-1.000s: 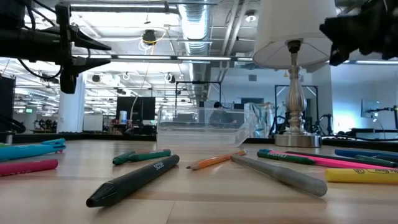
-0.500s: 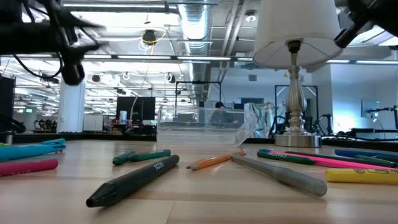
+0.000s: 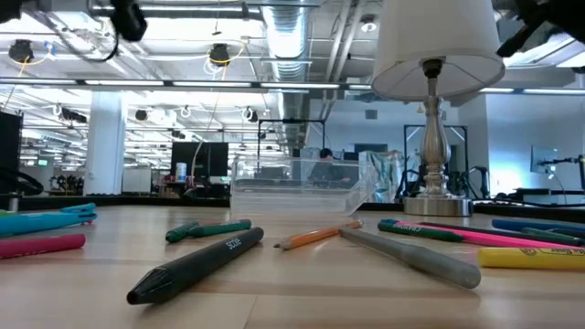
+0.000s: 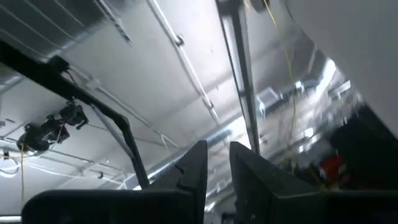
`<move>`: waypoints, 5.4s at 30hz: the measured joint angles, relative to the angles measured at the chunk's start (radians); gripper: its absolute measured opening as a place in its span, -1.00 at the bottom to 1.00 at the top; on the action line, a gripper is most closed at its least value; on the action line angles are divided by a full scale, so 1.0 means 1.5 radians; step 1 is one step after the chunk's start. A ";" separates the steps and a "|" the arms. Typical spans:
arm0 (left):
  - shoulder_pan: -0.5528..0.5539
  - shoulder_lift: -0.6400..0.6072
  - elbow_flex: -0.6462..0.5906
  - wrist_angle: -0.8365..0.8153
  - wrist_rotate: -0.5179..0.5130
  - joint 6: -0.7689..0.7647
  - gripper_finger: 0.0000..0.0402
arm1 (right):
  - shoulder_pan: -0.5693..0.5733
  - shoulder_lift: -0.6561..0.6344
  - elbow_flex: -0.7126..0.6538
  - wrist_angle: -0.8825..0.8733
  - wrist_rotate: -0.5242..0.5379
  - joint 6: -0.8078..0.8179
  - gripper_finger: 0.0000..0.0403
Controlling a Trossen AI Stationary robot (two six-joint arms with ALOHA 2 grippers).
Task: Pick & place school supplies into a supply box
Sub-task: Put the green ballpen into the transparent supply box
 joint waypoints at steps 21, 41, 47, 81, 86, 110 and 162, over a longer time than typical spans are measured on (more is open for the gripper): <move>-0.004 0.222 0.068 -0.053 -0.005 0.008 -0.34 | 0.085 0.416 0.501 -0.625 -0.013 -0.107 -0.69; -0.194 0.198 0.069 -0.443 -0.130 -0.508 -0.34 | 0.191 0.665 0.699 -1.084 0.185 0.229 -0.69; -0.240 0.241 0.135 -0.609 -0.132 -0.632 -0.34 | 0.198 0.676 0.699 -1.093 0.181 0.238 -0.69; -0.271 0.662 0.267 -0.897 0.088 -0.768 -0.34 | 0.179 0.676 0.699 -1.115 0.213 0.207 -0.69; -0.285 0.666 0.266 -0.898 0.083 -0.796 -0.34 | 0.179 0.676 0.699 -1.122 0.212 0.206 -0.69; -0.346 0.661 0.165 -0.746 0.034 -0.919 -0.34 | 0.157 0.676 0.699 -1.129 0.210 0.196 -0.69; -0.345 0.656 0.155 -0.712 -0.011 -0.660 -0.85 | 0.134 0.676 0.699 -1.111 0.210 0.155 -0.69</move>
